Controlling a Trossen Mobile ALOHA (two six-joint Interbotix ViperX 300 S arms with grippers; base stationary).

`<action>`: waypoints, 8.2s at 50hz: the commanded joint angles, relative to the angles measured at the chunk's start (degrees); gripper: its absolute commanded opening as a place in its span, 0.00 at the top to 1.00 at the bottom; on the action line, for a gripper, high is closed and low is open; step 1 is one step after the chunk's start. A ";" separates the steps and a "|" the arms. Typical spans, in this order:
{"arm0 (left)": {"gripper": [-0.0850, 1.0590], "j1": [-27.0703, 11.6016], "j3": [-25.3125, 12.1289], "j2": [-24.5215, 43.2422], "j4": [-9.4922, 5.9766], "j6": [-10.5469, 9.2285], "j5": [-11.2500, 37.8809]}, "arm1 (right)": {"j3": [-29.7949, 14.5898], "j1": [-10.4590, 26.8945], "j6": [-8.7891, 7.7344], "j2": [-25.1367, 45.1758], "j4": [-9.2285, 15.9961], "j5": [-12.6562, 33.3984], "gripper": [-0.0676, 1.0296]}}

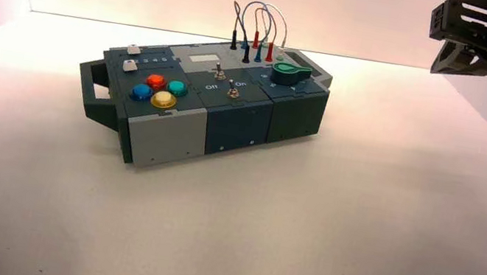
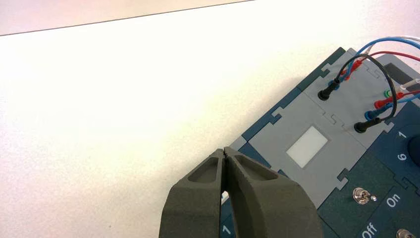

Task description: Move the box to the left.

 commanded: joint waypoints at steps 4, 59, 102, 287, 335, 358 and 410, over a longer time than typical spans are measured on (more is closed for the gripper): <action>0.95 -0.18 -0.70 -0.97 0.00 0.00 -0.53 | -0.70 0.26 0.09 -0.53 0.18 -0.53 0.96; 0.95 -0.18 0.97 -6.15 -0.44 -1.14 10.72 | -7.38 0.18 -0.35 8.53 -0.70 -1.76 0.96; 0.95 -0.18 9.40 -13.45 -0.62 -5.54 20.48 | -23.99 0.18 -0.88 24.70 -2.64 0.18 0.96; 0.95 15.91 1.58 5.45 0.62 -4.92 20.30 | -53.70 28.21 -1.85 44.12 -1.85 24.35 0.96; 0.95 23.20 1.41 4.48 1.85 -4.83 20.83 | -64.78 36.47 -9.32 49.83 8.35 30.23 0.96; 0.95 28.56 1.49 1.76 2.11 -4.83 20.83 | -64.95 36.56 -11.34 49.83 10.20 31.03 0.96; 0.95 17.05 -0.26 -3.87 2.11 -2.64 18.19 | -50.36 21.97 -11.60 39.64 9.76 25.05 0.96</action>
